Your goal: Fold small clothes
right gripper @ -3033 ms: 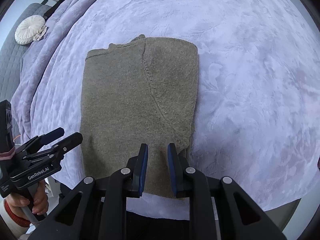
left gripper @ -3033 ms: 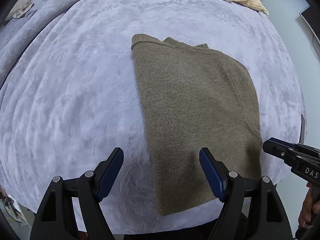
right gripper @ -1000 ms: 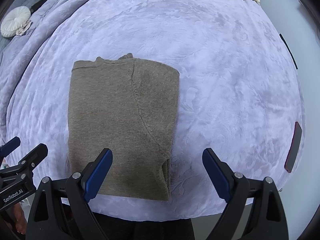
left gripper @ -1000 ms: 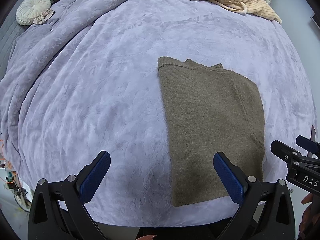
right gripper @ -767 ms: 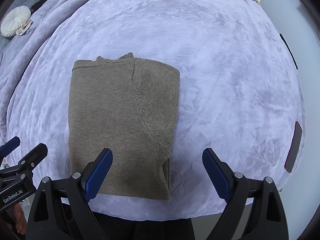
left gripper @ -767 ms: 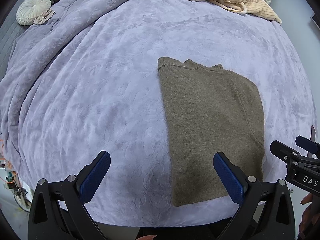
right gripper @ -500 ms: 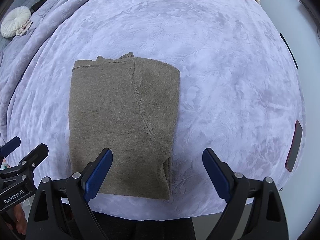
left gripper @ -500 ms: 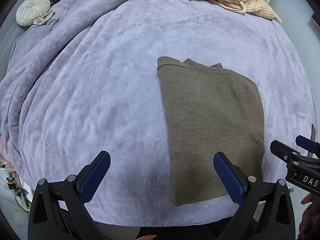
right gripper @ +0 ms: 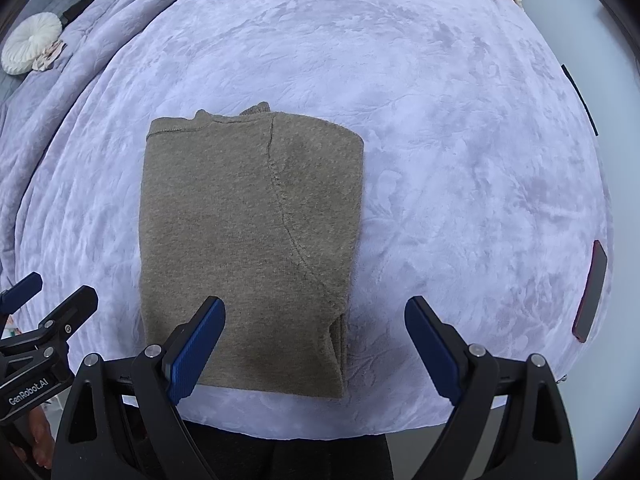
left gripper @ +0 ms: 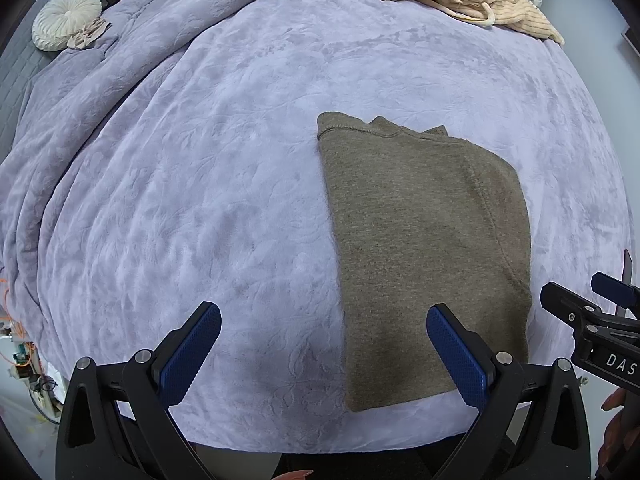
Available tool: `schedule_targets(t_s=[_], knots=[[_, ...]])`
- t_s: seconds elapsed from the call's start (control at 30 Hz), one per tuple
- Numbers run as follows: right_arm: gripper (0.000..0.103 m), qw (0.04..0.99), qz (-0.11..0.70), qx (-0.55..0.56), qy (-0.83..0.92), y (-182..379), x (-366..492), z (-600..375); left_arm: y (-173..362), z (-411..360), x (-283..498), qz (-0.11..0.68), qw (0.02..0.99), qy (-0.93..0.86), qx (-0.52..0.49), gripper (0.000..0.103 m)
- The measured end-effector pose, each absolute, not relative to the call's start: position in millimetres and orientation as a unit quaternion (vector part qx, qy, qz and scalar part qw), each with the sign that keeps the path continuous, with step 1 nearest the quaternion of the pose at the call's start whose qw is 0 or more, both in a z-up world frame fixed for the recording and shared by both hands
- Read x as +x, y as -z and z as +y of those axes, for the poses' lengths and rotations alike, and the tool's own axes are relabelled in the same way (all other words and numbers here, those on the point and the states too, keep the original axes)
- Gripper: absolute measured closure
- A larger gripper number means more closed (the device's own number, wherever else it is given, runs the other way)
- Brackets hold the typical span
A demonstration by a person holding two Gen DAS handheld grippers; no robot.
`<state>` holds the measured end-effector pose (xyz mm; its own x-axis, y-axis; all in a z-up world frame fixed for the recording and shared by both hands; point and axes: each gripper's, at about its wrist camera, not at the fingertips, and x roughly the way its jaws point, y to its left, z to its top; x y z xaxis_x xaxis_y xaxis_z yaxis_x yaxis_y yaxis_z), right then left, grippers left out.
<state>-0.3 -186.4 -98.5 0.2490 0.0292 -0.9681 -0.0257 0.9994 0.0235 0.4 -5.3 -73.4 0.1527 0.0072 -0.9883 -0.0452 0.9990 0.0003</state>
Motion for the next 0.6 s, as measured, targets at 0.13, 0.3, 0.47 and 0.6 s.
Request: schedule_targets(t_s=[0.13,0.3,0.47,0.6], knots=[[0.01,0.79,0.612,0.001,-0.018,98.5,-0.3,-186.6,73.9,-4.8,0.2,0.65,0.759,-0.017,-0.014,0.0],[0.01,0.79,0.613,0.002,-0.018,98.0,0.8,-187.3,73.6,-5.9,-0.4,0.65,0.759,-0.019,-0.015,0.0],[0.01,0.79,0.613,0.003,-0.018,98.1,0.2,-187.1,73.3,-6.0,-0.3,0.649,0.76,-0.021,-0.012,0.0],[0.01,0.79,0.613,0.003,-0.018,98.1,-0.1,-187.2,73.9,-2.7,-1.1,0.646,0.763,-0.024,-0.013,0.0]])
